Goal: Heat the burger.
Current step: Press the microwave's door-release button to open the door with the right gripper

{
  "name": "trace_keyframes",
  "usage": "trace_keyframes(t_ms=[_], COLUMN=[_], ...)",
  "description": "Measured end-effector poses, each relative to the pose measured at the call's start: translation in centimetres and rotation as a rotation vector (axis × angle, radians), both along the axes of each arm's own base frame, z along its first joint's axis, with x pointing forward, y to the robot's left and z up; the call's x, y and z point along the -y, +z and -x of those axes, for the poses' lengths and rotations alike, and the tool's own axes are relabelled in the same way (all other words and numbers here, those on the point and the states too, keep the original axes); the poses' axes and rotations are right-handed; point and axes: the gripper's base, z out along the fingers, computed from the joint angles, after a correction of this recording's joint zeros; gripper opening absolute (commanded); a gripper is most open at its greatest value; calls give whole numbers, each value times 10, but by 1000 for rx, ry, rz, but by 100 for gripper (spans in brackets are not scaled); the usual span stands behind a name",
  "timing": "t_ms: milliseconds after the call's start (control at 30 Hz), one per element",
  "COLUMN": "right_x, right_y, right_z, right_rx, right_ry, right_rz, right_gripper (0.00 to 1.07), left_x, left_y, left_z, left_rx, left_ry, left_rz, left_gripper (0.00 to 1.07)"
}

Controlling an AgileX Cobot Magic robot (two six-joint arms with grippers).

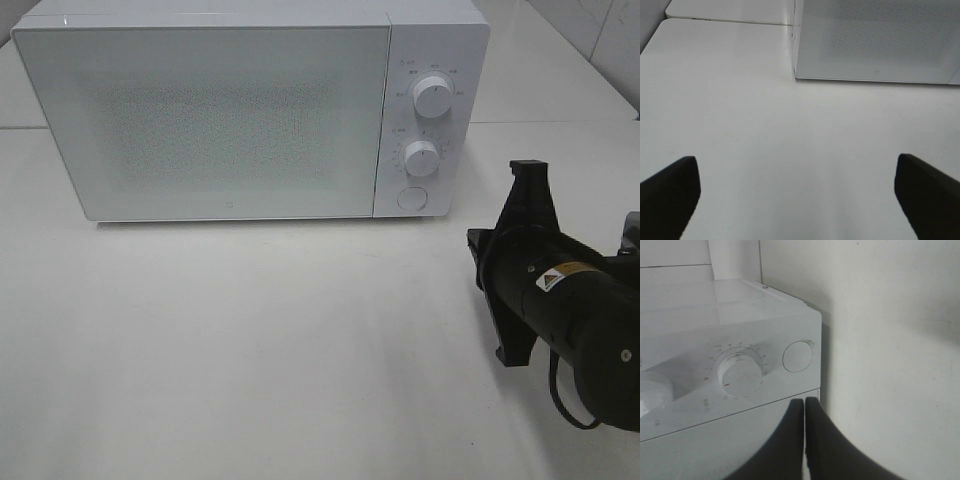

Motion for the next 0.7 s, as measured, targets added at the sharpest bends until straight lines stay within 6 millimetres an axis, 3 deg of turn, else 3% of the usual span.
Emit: trace_keyframes(t_ms=[367,533,700], right_x=[-12,-28,-31], right_y=[-11,-15,-19], right_z=[-11,-28,-40], right_rx=[-12,3,-6], right_ry=[16,33,38], right_rz=[-21,-37,-37], right_gripper=[0,0,0], left_x=[0,0,0], left_y=[0,0,0], left_z=[0,0,0], left_rx=[0,0,0], left_ry=[0,0,0], left_rz=[0,0,0], left_gripper=[98,98,98])
